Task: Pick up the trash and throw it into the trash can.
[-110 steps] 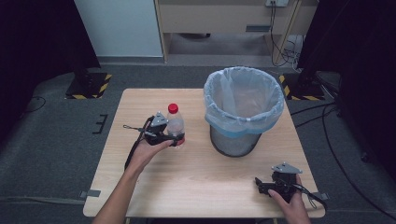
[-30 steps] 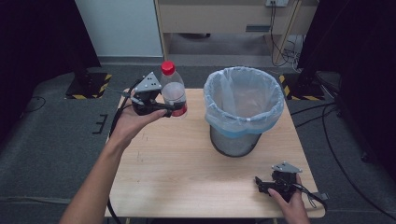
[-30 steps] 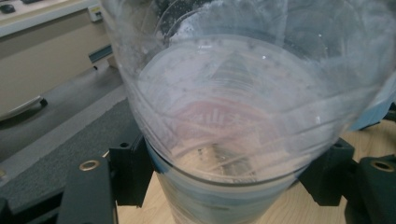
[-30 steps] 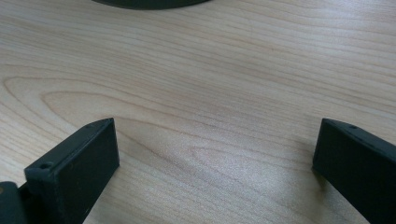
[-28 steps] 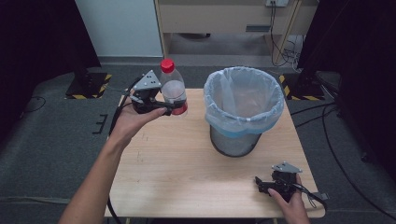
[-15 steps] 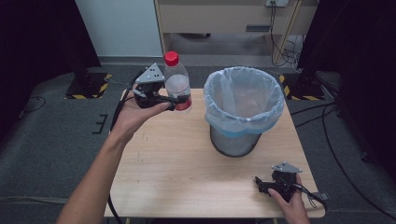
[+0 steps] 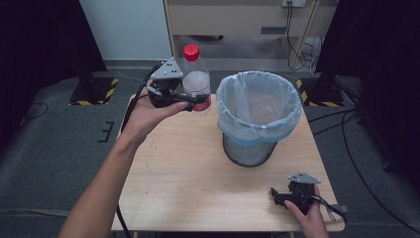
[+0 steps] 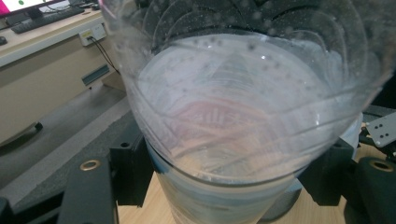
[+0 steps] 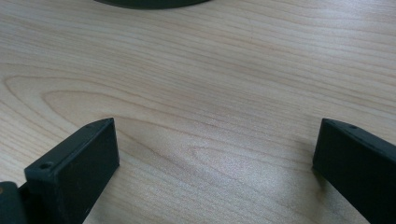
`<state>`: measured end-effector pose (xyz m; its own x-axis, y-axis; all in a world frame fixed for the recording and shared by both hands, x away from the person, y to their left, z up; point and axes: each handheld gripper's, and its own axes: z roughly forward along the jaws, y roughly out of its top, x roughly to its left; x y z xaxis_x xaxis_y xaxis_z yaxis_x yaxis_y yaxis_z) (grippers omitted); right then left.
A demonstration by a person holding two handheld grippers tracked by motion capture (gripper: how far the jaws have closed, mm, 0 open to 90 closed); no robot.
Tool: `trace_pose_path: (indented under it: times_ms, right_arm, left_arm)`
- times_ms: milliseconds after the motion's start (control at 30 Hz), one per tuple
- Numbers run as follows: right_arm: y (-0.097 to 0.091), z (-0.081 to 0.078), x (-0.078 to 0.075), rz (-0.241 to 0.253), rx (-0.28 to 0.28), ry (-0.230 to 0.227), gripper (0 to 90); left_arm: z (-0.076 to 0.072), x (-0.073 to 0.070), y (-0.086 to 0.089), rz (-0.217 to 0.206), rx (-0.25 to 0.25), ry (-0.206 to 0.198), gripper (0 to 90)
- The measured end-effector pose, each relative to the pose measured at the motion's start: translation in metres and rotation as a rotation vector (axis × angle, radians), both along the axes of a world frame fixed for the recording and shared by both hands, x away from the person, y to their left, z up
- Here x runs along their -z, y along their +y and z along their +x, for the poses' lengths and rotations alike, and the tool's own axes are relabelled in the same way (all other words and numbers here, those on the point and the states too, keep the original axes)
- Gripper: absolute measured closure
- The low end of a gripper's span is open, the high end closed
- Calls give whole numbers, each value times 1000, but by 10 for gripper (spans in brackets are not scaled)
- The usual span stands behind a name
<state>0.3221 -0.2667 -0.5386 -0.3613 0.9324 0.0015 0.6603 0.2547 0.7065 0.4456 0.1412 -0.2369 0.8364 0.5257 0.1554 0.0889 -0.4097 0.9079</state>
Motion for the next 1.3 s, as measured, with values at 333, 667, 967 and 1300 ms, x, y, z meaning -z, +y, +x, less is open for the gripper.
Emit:
trace_pose_path:
  times_ms: [333, 667, 967, 1300]
  right_arm:
    - [0, 0, 0, -1, -2, 0, 3]
    - [0, 0, 0, 2, -3, 1, 3]
    - [0, 0, 0, 0, -7, -6, 3]
    - [-1, 0, 0, -3, -10, -6, 3]
  left_arm:
    - [4, -23, -18, 7, 6, -26, 297]
    - [8, -29, -43, 15, 39, -39, 297]
    - [9, -37, -61, -3, 74, -49, 296]
    - [19, -31, -83, 16, 94, -28, 296]
